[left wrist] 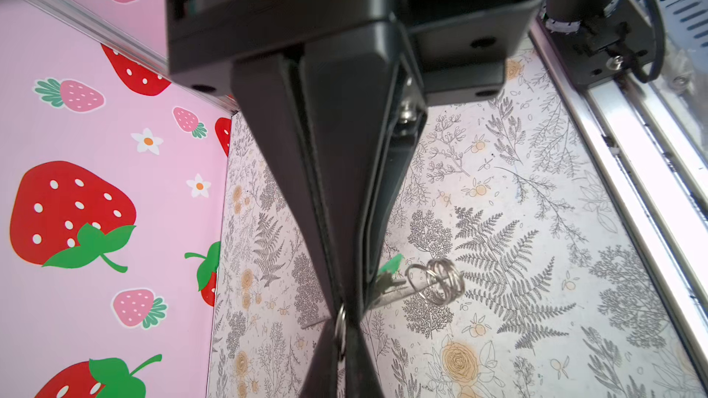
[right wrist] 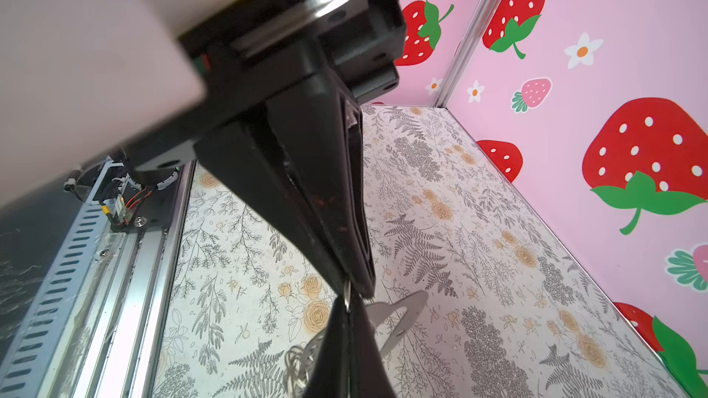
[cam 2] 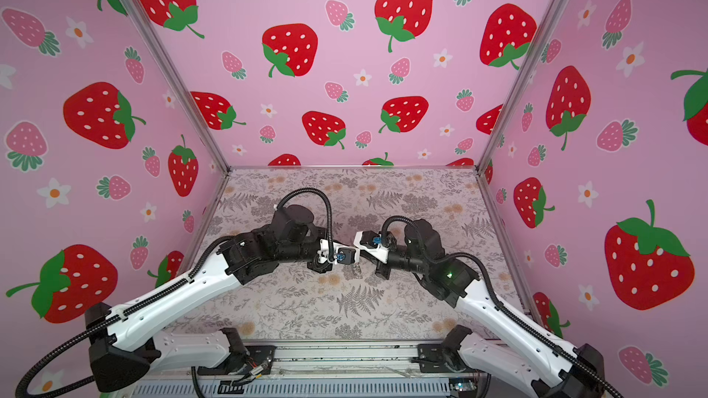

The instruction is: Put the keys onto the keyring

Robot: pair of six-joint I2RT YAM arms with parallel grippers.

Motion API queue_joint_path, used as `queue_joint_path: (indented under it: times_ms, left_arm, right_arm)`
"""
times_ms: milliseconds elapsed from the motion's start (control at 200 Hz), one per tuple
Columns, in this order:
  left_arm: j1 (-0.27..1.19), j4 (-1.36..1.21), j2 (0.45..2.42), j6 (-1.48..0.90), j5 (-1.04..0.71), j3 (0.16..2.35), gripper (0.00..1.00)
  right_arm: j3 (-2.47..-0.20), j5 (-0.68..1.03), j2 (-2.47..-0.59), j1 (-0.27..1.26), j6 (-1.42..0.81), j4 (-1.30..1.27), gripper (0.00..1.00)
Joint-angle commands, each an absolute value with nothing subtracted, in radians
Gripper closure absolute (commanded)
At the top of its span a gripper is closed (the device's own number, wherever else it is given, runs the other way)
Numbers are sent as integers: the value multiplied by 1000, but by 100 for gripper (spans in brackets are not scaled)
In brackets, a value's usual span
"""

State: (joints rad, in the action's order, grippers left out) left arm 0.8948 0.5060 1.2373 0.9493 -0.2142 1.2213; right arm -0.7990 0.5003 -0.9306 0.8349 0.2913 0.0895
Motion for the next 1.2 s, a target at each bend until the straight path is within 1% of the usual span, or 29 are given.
queue_joint_path:
  times_ms: [0, 75, 115, 130, 205, 265, 365, 530, 665, 825, 1056, 1196]
  left_arm:
    - [896, 529, 1248, 928, -259, 1266, 100]
    - [892, 532, 1249, 908, -284, 1270, 100]
    - [884, 530, 1249, 891, -307, 1272, 100]
    - [878, 528, 1248, 882, -319, 1271, 100]
    - [838, 504, 1236, 820, -402, 1261, 100]
    - [803, 464, 1221, 766, -463, 1237, 100]
    - [745, 373, 1198, 655, -575, 1191, 100]
    - [697, 224, 1178, 501, -678, 1117, 100]
    - [686, 147, 1174, 431, -719, 1082, 100]
    - [686, 99, 1178, 394, -736, 1066, 100]
    - [685, 89, 1180, 386, -744, 1061, 100]
    - [684, 92, 1183, 387, -747, 1063, 100]
  right_arm:
    - [-793, 510, -917, 831, 339, 40, 100]
    - [-792, 497, -917, 831, 341, 39, 100]
    - [-790, 474, -917, 831, 338, 37, 94]
    - [-789, 465, -890, 831, 336, 38, 92]
    - [-786, 421, -864, 831, 340, 41, 86]
    - [-776, 379, -840, 831, 337, 30, 77]
    - [-751, 334, -796, 831, 327, -2, 72]
    - [-725, 339, -776, 830, 293, -43, 71]
    - [-723, 366, -795, 831, 262, -69, 71]
    - [-719, 409, -821, 831, 237, -120, 72]
    - [-719, 426, -839, 831, 222, -140, 77]
    - [-718, 428, -843, 831, 215, -157, 78]
